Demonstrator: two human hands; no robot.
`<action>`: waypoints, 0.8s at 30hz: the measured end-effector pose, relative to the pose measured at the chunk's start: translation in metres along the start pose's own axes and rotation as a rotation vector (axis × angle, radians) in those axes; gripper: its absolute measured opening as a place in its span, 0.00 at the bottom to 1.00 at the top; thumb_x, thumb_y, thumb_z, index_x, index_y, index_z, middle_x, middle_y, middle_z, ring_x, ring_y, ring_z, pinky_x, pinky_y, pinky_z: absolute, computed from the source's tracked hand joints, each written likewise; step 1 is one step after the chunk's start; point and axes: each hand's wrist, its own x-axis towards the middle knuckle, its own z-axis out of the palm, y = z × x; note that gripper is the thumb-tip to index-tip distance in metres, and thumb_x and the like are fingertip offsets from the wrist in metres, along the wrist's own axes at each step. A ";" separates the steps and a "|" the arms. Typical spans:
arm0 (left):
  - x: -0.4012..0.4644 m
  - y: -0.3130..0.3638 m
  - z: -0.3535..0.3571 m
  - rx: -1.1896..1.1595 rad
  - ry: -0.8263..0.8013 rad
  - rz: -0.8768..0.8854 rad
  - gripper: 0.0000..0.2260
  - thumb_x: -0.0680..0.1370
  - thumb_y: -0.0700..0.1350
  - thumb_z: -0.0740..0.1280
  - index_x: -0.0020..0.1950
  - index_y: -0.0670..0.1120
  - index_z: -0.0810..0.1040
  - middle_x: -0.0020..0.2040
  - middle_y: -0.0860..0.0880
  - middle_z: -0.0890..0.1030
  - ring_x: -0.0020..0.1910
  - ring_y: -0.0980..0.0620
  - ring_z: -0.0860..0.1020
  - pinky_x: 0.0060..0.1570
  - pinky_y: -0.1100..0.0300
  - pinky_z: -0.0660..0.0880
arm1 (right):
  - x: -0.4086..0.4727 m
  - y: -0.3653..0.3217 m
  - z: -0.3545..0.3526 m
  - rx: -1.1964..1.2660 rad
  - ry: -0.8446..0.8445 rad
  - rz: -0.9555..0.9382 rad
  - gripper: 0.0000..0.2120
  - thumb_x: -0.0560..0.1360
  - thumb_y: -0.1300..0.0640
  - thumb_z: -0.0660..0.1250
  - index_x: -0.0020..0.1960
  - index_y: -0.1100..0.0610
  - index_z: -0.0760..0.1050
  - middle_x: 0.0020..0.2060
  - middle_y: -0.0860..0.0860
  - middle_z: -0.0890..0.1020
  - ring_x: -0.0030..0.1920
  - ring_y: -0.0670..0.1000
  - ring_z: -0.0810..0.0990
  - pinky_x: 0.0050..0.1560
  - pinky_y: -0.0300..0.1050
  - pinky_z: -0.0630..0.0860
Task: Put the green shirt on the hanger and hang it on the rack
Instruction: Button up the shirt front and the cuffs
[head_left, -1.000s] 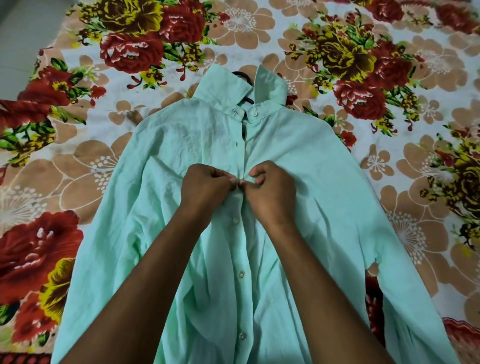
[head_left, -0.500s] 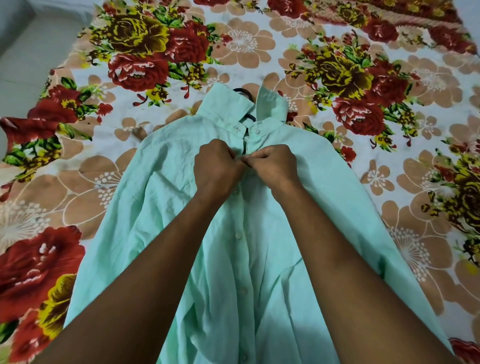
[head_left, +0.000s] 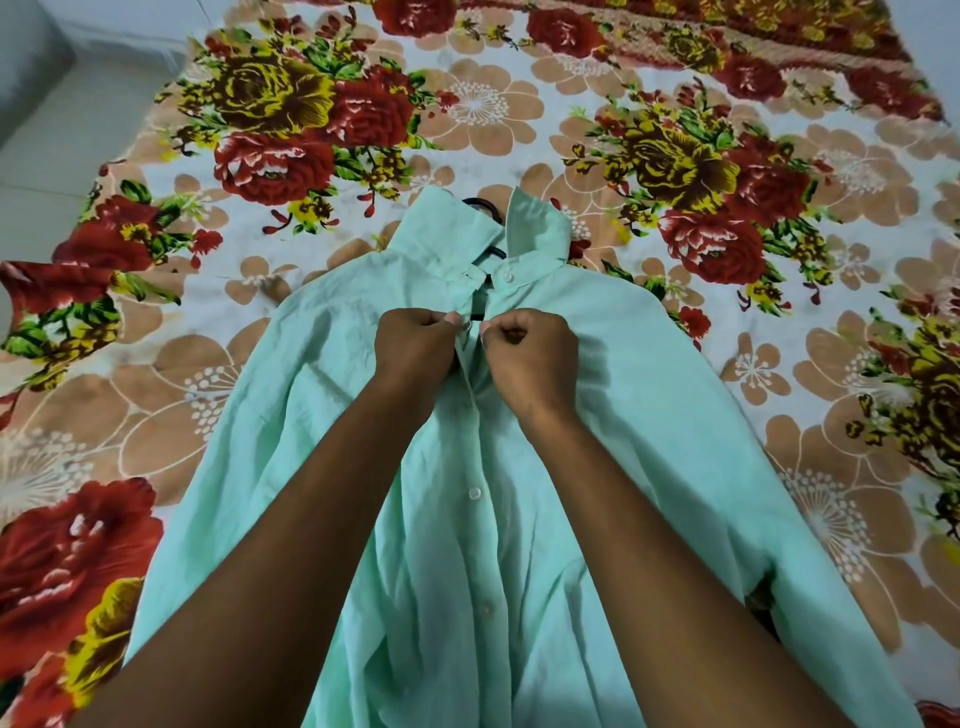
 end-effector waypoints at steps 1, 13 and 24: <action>-0.001 0.000 0.001 -0.021 -0.008 -0.008 0.10 0.79 0.41 0.71 0.44 0.35 0.83 0.34 0.42 0.75 0.34 0.47 0.73 0.41 0.54 0.73 | 0.001 0.001 0.001 0.044 -0.010 0.029 0.05 0.75 0.55 0.73 0.41 0.54 0.85 0.38 0.47 0.87 0.40 0.47 0.84 0.48 0.49 0.83; -0.006 -0.003 0.002 -0.113 -0.006 0.000 0.10 0.79 0.41 0.72 0.38 0.43 0.83 0.29 0.46 0.77 0.28 0.51 0.73 0.39 0.58 0.77 | 0.013 -0.001 0.007 0.189 -0.013 0.178 0.07 0.74 0.53 0.73 0.40 0.55 0.85 0.36 0.47 0.86 0.41 0.50 0.85 0.51 0.54 0.83; -0.007 -0.010 0.005 -0.203 -0.024 0.023 0.12 0.80 0.43 0.70 0.48 0.32 0.83 0.35 0.43 0.75 0.33 0.49 0.71 0.35 0.61 0.73 | 0.013 0.000 0.008 0.175 -0.066 0.175 0.07 0.74 0.53 0.73 0.39 0.54 0.84 0.33 0.45 0.85 0.38 0.49 0.84 0.48 0.51 0.84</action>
